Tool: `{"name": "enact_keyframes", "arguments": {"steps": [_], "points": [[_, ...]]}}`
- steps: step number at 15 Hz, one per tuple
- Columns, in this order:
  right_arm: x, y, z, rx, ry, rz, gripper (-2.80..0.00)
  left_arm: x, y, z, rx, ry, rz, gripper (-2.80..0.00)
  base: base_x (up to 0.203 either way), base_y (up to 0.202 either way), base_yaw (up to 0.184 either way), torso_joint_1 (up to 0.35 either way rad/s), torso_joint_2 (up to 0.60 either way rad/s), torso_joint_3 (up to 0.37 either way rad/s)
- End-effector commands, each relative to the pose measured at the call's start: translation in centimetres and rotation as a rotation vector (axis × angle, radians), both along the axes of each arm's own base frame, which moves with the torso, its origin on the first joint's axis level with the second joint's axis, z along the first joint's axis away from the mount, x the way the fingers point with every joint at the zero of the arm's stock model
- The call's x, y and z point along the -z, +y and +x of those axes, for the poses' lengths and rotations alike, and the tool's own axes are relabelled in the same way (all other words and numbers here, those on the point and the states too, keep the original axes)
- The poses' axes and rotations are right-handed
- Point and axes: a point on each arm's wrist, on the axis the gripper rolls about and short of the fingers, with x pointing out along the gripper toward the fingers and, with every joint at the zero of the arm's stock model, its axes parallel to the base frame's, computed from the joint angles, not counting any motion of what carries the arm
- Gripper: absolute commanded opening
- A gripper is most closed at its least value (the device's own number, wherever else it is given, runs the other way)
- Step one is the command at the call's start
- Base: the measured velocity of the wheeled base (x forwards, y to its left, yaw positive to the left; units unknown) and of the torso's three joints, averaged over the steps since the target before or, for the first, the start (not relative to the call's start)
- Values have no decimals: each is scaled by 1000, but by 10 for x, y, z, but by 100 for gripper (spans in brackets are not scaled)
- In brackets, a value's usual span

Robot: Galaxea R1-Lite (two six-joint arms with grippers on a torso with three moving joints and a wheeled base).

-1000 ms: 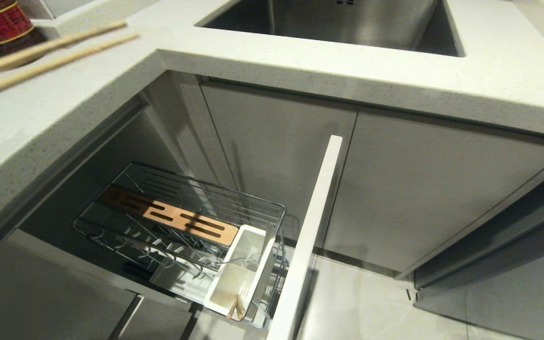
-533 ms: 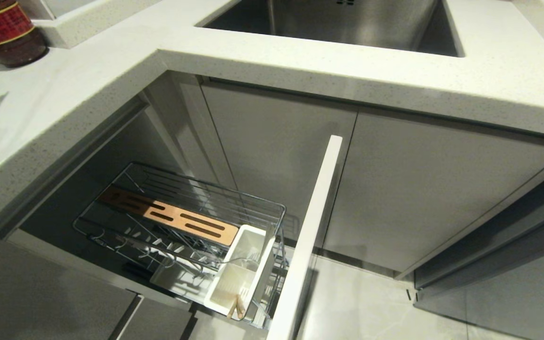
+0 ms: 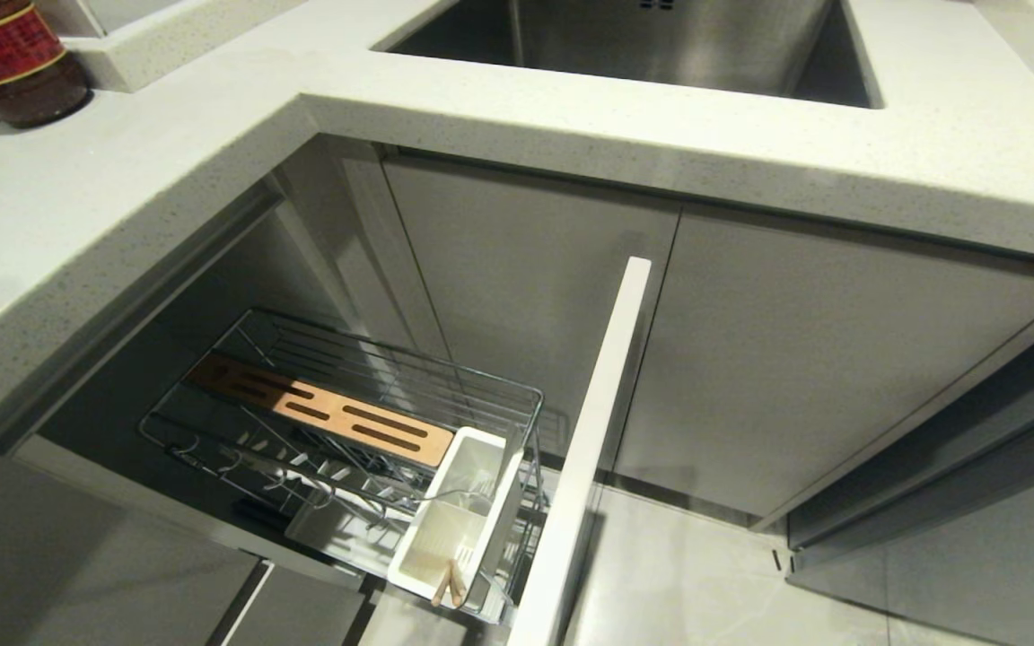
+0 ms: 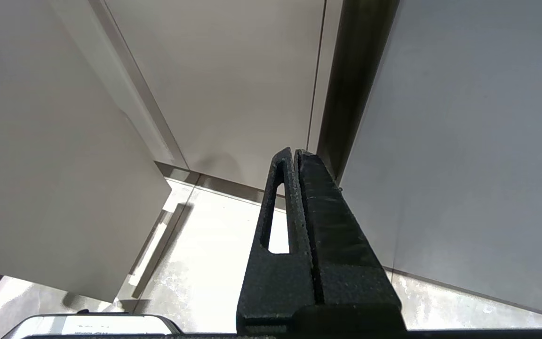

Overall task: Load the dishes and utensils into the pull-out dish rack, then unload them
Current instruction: Take the chopsticks out of the cupboard

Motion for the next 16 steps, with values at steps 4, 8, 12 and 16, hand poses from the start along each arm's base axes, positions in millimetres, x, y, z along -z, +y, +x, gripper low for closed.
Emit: {"name": "enact_keyframes", "arguments": {"steps": [4, 8, 12, 16], "points": [[7, 0, 2, 0, 26, 1, -280, 28, 19, 33, -30, 152, -152, -280, 0, 0, 0, 0, 0, 0], [7, 0, 2, 0, 26, 1, -280, 36, 22, 39, -5, 168, -201, -280, 0, 0, 0, 0, 0, 0], [7, 0, 2, 0, 26, 0, -280, 36, 22, 41, 11, 163, -207, -280, 0, 0, 0, 0, 0, 0], [7, 0, 2, 0, 26, 0, -280, 35, 23, 42, 9, 165, -207, -280, 0, 0, 0, 0, 0, 0]]}}
